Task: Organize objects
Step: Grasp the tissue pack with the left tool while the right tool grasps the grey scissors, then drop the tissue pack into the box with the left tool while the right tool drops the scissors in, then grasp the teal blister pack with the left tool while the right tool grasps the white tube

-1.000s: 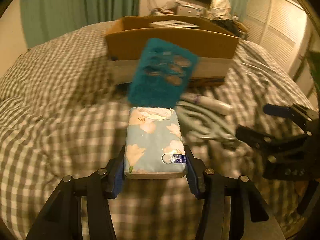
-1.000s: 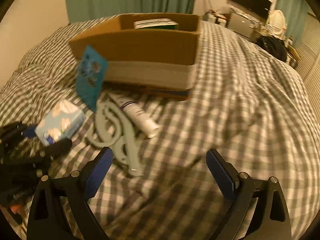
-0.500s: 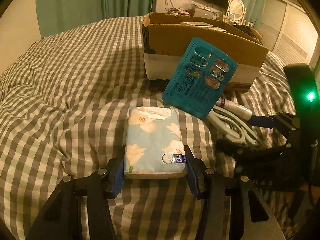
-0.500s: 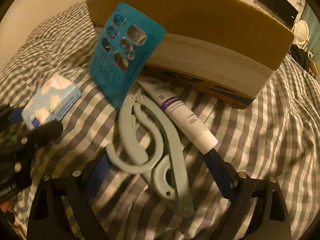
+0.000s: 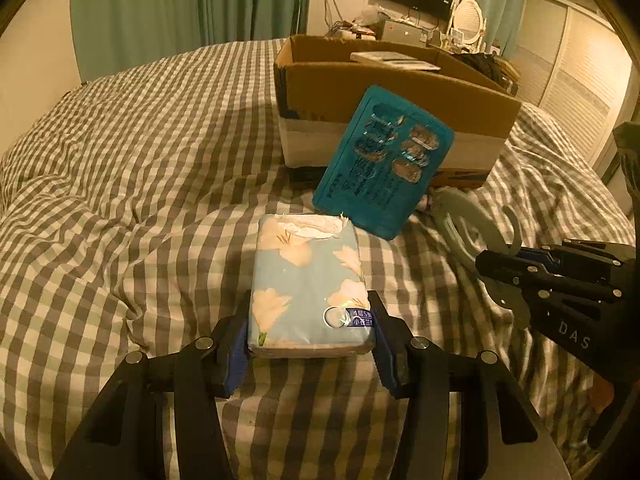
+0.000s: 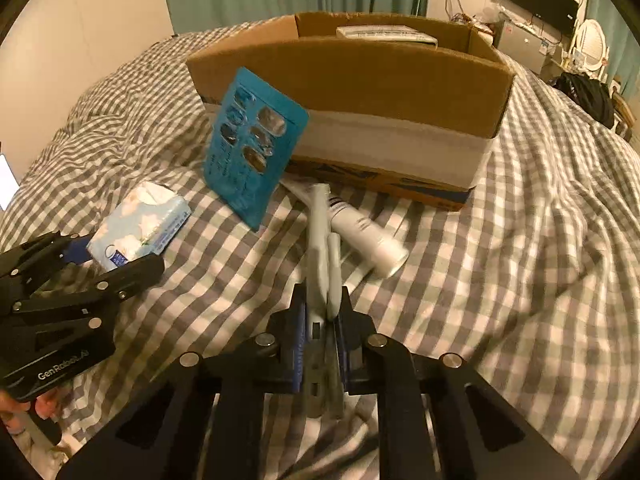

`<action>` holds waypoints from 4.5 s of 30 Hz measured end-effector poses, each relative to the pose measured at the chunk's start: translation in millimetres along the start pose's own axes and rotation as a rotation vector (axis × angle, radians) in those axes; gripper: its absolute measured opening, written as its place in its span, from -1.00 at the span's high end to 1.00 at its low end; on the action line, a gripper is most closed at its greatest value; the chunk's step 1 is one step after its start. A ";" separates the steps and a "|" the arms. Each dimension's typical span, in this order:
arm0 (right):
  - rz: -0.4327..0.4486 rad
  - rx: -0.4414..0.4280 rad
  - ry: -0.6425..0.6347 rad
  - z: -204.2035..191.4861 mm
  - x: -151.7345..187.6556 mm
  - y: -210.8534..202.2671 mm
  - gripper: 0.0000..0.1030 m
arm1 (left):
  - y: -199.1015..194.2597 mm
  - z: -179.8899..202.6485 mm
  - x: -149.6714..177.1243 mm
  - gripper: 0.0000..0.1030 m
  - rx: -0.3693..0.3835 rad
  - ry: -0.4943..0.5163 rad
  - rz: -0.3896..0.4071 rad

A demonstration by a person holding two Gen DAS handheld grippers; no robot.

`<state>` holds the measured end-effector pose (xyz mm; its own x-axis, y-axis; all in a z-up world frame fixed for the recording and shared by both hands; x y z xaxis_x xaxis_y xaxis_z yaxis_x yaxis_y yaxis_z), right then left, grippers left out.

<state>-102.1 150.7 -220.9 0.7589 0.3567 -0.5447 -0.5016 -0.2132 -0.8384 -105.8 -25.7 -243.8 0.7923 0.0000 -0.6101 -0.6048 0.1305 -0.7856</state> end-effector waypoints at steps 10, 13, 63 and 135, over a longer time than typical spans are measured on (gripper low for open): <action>0.131 -0.008 0.004 -6.3 -25.5 -60.0 0.76 | -33.5 11.3 -22.2 -0.03 0.025 0.011 0.076; 0.200 0.019 0.017 0.2 -43.8 -86.7 0.76 | -46.3 17.5 -40.3 -0.03 0.029 0.035 0.119; 0.302 0.080 0.212 95.5 -203.0 -53.6 0.15 | 14.4 32.8 -221.0 -0.57 0.022 0.097 0.233; 0.086 0.126 0.211 90.4 -37.4 7.4 -0.87 | 79.9 60.1 -69.7 -0.49 0.011 0.173 0.096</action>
<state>-171.7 218.0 -205.2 0.7746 0.1416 -0.6164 -0.6057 -0.1146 -0.7874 -204.6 44.3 -257.8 0.7051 -0.1579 -0.6914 -0.6752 0.1488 -0.7225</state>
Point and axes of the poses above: each gripper's, at about its wrist camera, not at the fingertips, and y roughly the way its jaws point, z to its right, x to its underside, the point moved 10 cm from there along y, roughly the way its jaws point, and after that the axes turned 2 degrees about x, right-handed, at the moved point
